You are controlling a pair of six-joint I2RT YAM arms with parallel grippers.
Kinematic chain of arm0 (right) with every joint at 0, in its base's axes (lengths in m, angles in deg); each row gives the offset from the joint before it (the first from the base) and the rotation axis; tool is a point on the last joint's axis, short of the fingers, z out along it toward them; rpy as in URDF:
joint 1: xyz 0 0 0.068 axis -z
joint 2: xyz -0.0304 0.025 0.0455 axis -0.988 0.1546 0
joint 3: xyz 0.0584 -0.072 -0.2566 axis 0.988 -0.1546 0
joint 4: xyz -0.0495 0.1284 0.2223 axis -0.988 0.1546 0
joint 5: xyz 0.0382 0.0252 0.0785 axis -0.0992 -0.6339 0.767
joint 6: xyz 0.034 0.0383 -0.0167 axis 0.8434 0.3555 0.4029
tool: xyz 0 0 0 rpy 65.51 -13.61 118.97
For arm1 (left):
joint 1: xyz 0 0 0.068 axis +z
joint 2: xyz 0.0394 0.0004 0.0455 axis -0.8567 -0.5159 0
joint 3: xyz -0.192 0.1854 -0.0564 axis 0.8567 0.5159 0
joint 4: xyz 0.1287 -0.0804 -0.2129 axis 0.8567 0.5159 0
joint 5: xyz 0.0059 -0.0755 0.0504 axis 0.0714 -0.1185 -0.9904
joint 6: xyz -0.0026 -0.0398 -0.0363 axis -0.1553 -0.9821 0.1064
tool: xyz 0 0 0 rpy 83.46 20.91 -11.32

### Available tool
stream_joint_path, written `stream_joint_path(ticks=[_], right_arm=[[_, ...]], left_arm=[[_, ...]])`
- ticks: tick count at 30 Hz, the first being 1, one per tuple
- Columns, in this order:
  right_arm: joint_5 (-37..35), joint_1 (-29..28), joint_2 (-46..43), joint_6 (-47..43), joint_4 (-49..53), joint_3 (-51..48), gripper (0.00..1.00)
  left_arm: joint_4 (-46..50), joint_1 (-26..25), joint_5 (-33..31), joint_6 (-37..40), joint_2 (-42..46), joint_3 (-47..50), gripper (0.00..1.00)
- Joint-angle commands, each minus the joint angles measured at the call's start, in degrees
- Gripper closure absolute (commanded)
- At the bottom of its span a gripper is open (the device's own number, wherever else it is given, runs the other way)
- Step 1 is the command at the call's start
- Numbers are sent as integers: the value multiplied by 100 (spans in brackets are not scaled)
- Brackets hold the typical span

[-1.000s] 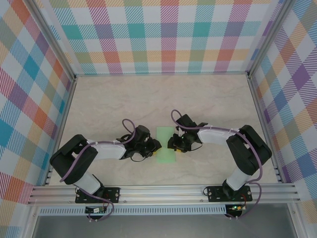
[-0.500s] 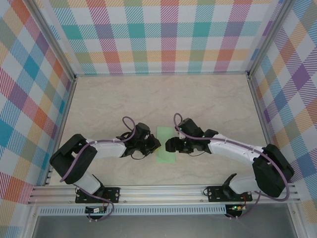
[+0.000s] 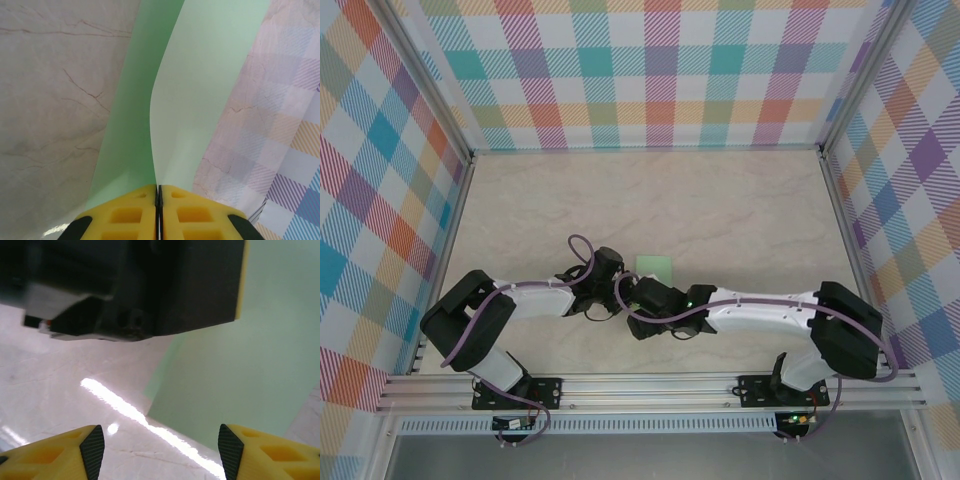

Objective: Fold a paper plane with a square sheet of paper (pick it up from the middle)
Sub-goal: Fold the triangle a second time at the center of the table.

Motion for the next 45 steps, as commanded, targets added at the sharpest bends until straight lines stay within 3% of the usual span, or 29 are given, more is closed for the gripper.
stream_joint_path(ticks=[1,11,26,30,34,38,41,45], right_arm=[[-441,-48,167,-160,127,248,37],[-620,-70,298,-165,156,322,49],[-727,-49,-110,-91,233,41,97],[-525,78,-233,-126,192,-10,99],[24,362,-384,-191,-21,-164,99],[360,632,-546,-229,-143,-318,99],[750,888,-664,-240,-276,-457,98],[1104,1200,-779,-181,-382,-618,98]], left_arm=[[73,78,160,90,127,-156,90],[81,73,183,78,107,-163,90],[181,73,141,82,142,-196,88],[486,68,-57,109,332,-175,80],[1236,65,-502,230,762,-208,52],[1883,47,-918,353,1311,-186,38],[2017,-8,-1023,420,1715,-51,39],[2012,-180,-871,593,1865,38,54]])
